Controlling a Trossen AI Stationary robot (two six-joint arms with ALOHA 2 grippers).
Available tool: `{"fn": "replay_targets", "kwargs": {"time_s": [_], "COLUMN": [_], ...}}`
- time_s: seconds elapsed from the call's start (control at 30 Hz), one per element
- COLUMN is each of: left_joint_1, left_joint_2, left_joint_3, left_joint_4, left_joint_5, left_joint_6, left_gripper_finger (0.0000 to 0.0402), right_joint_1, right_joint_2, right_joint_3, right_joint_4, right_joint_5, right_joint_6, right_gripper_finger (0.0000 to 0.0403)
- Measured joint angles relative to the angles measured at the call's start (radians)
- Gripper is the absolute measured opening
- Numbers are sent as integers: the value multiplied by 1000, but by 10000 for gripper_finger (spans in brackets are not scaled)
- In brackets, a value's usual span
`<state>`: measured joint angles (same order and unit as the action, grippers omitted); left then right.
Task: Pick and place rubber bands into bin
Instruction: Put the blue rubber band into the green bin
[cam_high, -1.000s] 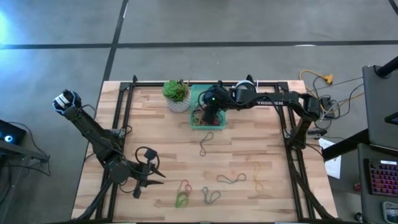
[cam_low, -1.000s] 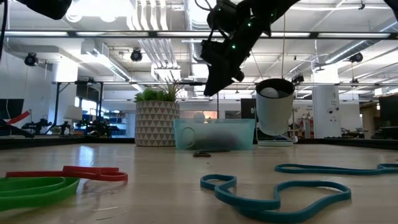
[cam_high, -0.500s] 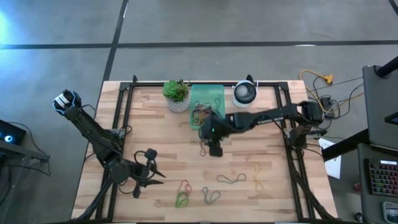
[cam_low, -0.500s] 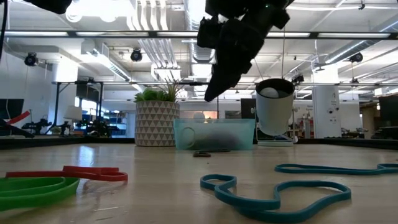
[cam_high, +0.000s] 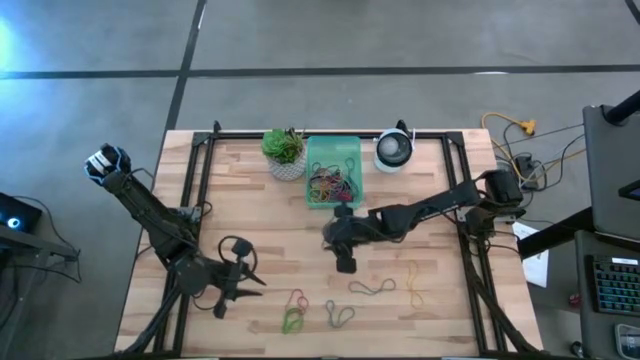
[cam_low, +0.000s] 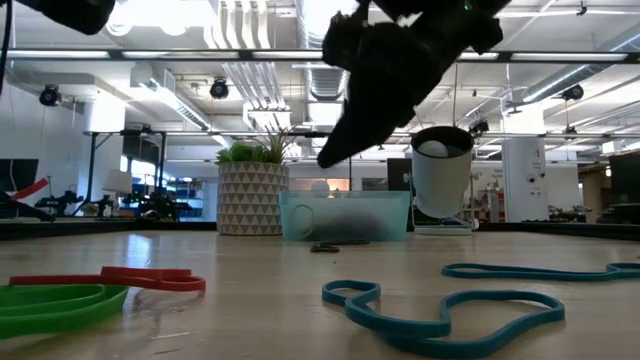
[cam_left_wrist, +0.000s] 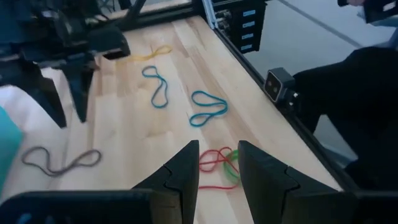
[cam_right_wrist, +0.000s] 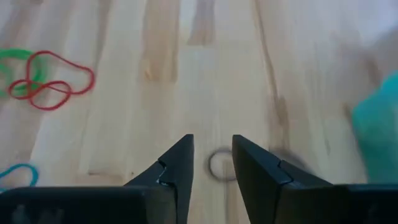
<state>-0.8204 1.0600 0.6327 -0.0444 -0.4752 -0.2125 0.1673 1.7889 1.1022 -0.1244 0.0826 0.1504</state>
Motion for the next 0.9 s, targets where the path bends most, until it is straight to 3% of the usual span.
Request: {"fn": "replay_targets", "kwargs": {"time_s": [0.27, 0.4, 0.9], "left_joint_1": [-1, -1, 0], "left_joint_2": [90, 130, 125], "left_joint_3": [0, 2, 8], "left_joint_4": [4, 8, 15], "left_joint_5": [51, 51, 51], "left_joint_6": [-72, -70, -69], "left_gripper_finger": [96, 96, 96], "right_joint_1": [43, 101, 230], "right_joint_2": [0, 0, 2], "right_joint_3": [-65, -83, -104], "right_joint_4": [-153, -228, -186], "right_joint_5": [-150, -144, -30], "right_joint_6": [244, 304, 350], "right_gripper_finger": [94, 89, 70]}}
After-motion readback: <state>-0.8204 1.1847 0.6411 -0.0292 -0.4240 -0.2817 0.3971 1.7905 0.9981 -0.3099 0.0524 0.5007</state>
